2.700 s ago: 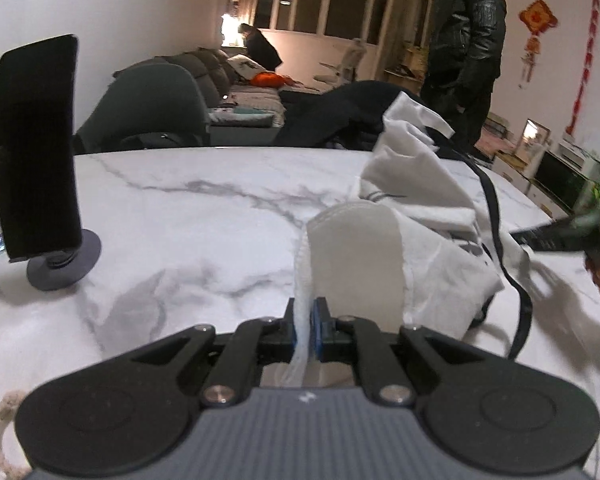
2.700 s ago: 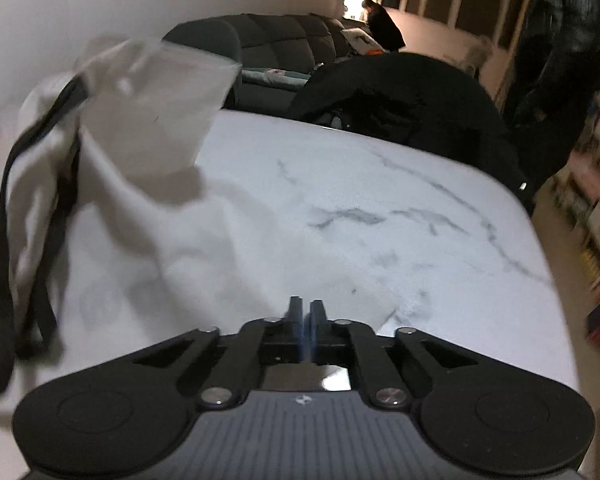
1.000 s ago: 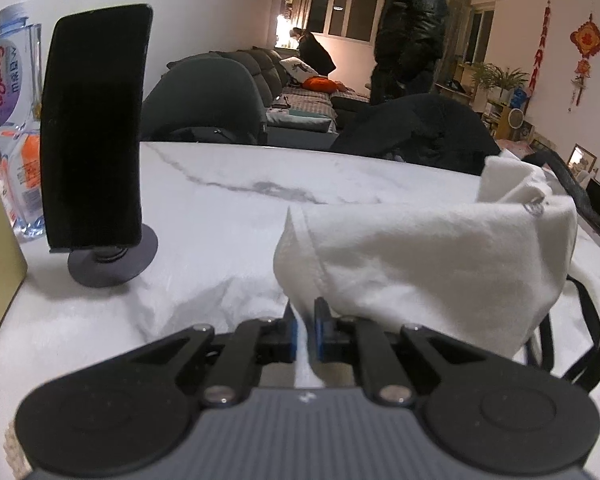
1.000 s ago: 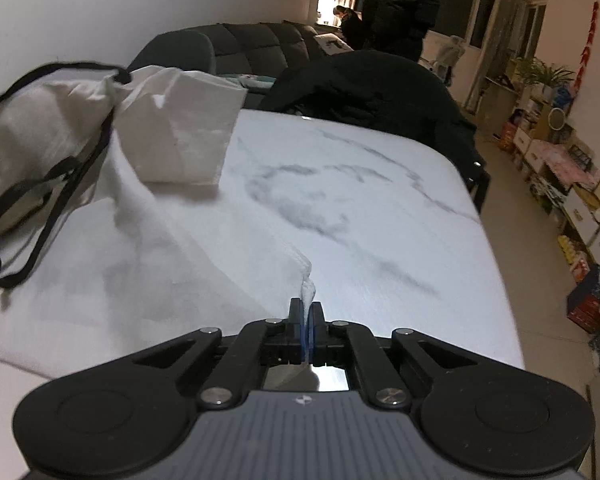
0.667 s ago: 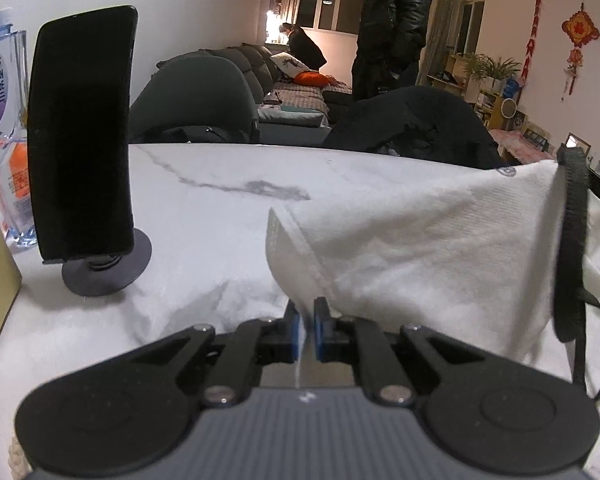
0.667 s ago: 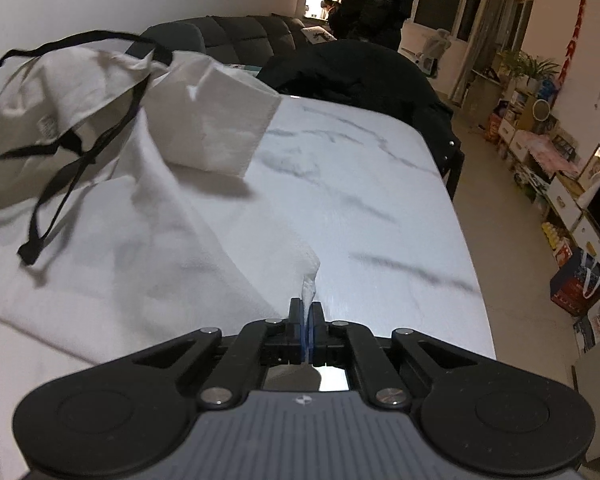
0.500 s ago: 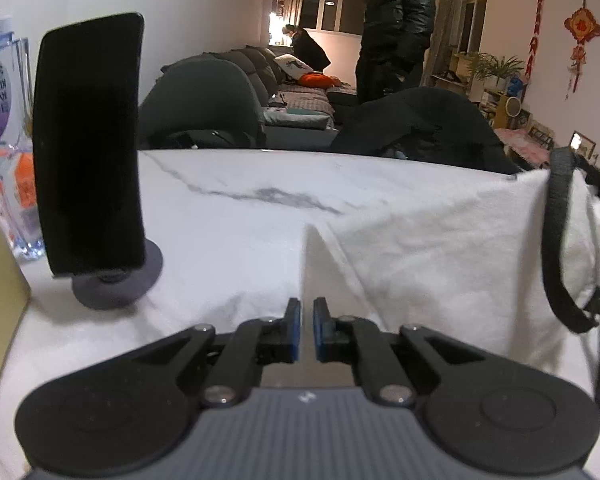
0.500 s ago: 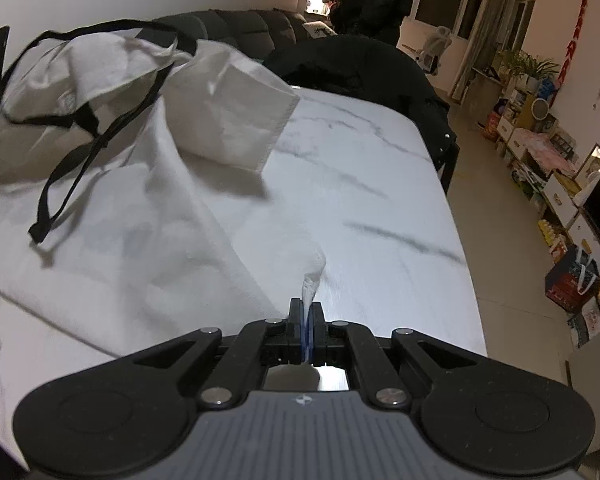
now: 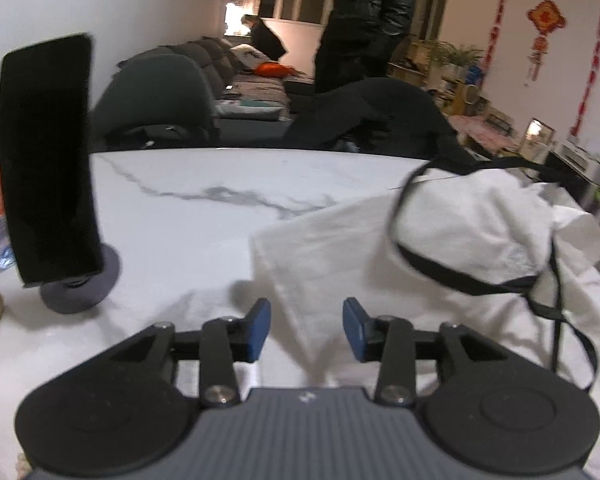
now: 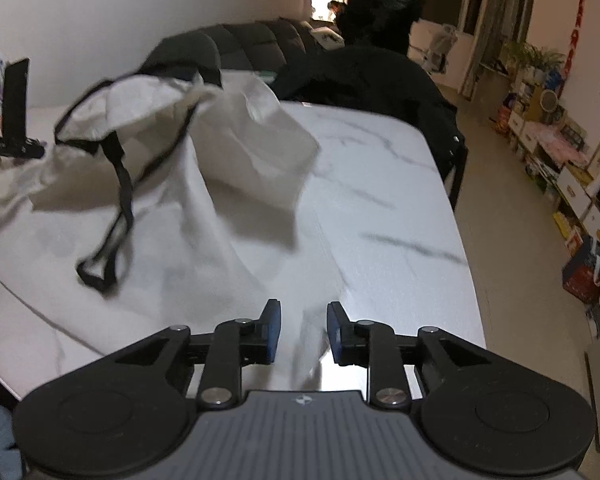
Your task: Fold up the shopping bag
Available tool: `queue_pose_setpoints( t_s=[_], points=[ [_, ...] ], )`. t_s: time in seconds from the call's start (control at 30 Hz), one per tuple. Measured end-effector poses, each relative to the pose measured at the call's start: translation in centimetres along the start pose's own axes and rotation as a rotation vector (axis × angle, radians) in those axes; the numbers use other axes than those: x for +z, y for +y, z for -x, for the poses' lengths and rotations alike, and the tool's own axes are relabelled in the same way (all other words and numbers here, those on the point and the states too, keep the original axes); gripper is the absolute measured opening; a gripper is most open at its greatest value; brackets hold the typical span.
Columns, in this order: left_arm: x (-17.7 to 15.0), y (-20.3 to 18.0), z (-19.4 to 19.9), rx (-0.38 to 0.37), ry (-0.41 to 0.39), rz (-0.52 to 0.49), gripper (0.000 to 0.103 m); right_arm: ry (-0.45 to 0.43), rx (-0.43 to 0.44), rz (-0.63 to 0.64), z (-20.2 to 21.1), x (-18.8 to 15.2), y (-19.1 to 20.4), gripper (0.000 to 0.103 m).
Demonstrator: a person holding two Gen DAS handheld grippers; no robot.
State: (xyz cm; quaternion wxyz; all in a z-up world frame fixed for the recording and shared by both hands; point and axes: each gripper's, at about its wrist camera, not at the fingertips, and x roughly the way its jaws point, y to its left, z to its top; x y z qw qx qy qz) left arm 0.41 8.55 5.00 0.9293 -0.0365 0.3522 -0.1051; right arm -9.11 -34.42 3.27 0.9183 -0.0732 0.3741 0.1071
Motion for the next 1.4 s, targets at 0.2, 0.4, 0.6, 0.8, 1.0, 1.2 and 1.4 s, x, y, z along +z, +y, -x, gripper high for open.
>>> queue_pose_setpoints(
  t_s=[0.2,0.4,0.6,0.8,1.0,1.2,1.4],
  points=[
    [0.2,-3.5,0.9,-0.056,-0.009,-0.112,0.055,-0.032,0.038,0.033,-1.9,2.7,1.8,0.024],
    [-0.3,-7.3,0.9,-0.143,-0.011,-0.216,0.055,-0.048,0.08,0.032,-4.7,5.0,3.6,0.024],
    [-1.7,-10.7,-0.4,-0.214,0.03,-0.312,0.055,-0.046,0.047,0.0,-6.9,6.4,3.2,0.029],
    [-3.6,-12.6,-2.8,-0.251,0.089,-0.391,0.055,-0.048,0.005,-0.056,-7.5,5.9,-0.2,0.048],
    [-4.7,-12.9,-4.3,-0.254,0.119,-0.429,0.056,-0.087,0.075,-0.097,-8.8,6.4,-2.6,0.051],
    [-5.3,-12.4,-4.9,-0.259,0.135,-0.442,0.067,-0.142,0.134,-0.129,-10.1,7.9,-3.7,0.025],
    [-6.0,-11.7,-5.0,-0.273,0.131,-0.453,0.07,-0.175,0.067,-0.151,-11.3,10.9,-3.8,0.013]
  ],
)
